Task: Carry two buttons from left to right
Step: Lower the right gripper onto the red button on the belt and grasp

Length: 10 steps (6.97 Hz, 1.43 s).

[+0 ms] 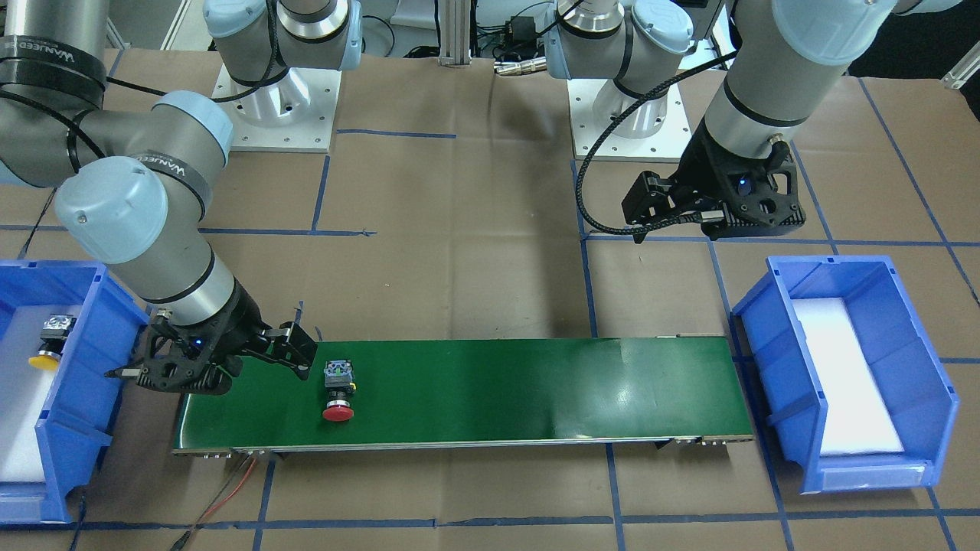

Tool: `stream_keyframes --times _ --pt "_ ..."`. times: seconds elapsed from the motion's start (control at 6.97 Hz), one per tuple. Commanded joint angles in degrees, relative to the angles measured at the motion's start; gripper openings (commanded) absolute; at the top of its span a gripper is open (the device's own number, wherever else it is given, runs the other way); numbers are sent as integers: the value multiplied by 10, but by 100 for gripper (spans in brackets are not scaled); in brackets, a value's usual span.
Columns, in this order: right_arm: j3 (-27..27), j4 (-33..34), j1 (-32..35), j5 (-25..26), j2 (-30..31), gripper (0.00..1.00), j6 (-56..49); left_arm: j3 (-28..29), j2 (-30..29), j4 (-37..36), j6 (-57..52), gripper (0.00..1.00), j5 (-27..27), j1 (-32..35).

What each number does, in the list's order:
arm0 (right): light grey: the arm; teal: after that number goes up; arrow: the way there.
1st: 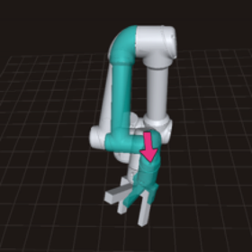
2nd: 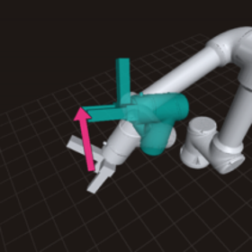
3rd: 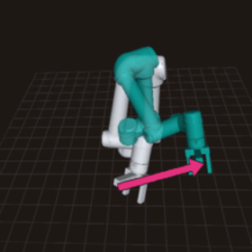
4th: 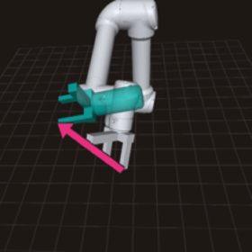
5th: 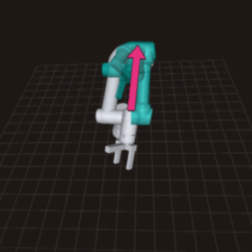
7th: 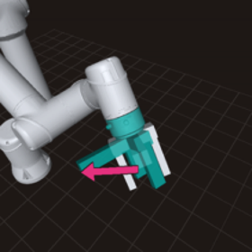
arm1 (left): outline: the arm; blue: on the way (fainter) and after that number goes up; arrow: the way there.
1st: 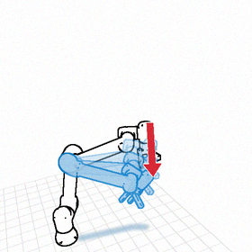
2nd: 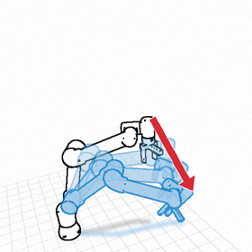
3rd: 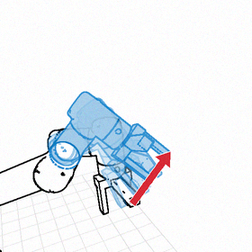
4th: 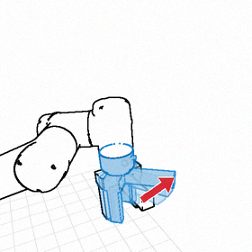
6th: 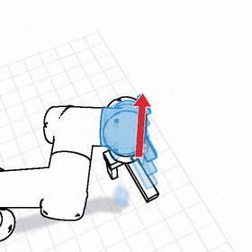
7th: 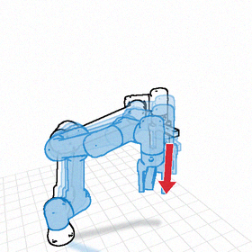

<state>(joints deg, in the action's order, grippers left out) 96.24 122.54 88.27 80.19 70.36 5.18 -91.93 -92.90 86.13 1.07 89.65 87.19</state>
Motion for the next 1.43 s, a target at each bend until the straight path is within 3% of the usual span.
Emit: stream_keyframes --times 0.0,1.0,1.15,1.29 --pt "3 4 3 -5 -8 99 -2 0 0 0 1 100 0 0" --pt "18 29 3 6 -41 96 -4 0 0 -1 0 100 0 0" --pt "18 29 3 6 -46 94 -5 0 -1 -1 0 100 0 0" --pt "19 29 2 14 -49 82 -8 0 0 -1 0 100 0 0"
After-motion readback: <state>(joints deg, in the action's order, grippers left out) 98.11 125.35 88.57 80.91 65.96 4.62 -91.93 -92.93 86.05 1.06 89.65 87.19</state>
